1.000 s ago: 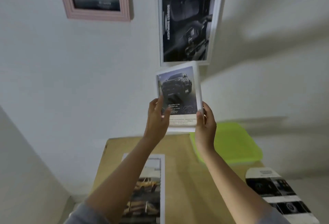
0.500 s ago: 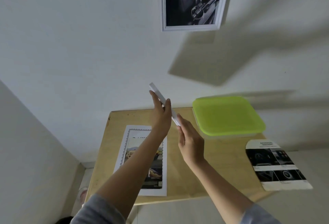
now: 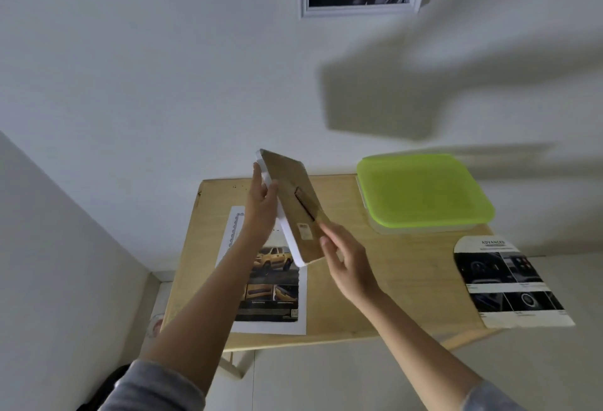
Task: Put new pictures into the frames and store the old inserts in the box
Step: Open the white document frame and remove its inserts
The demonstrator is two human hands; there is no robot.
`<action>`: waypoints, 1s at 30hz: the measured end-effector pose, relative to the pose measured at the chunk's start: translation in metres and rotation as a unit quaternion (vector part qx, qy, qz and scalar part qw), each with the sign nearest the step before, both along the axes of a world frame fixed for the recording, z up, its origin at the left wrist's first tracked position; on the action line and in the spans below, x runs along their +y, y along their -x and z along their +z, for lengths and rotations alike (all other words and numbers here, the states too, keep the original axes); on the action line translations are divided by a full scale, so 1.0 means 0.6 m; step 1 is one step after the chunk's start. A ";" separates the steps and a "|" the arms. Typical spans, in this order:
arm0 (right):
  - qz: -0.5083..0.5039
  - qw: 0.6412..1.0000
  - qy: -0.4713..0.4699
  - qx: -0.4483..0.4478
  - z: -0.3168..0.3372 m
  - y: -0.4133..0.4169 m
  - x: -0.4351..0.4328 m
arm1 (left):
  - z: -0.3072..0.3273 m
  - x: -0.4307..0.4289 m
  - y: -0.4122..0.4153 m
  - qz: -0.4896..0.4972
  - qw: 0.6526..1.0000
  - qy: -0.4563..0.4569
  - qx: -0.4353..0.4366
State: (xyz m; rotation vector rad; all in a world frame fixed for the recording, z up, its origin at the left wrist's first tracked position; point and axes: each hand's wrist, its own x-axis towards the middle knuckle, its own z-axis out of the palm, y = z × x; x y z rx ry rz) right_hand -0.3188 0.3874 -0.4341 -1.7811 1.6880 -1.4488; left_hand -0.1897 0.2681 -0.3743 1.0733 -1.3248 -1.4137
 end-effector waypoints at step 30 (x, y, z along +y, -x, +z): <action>-0.223 0.892 -0.277 -0.280 -0.165 0.142 0.083 | -0.277 0.155 0.069 -0.115 0.945 -0.051 -0.301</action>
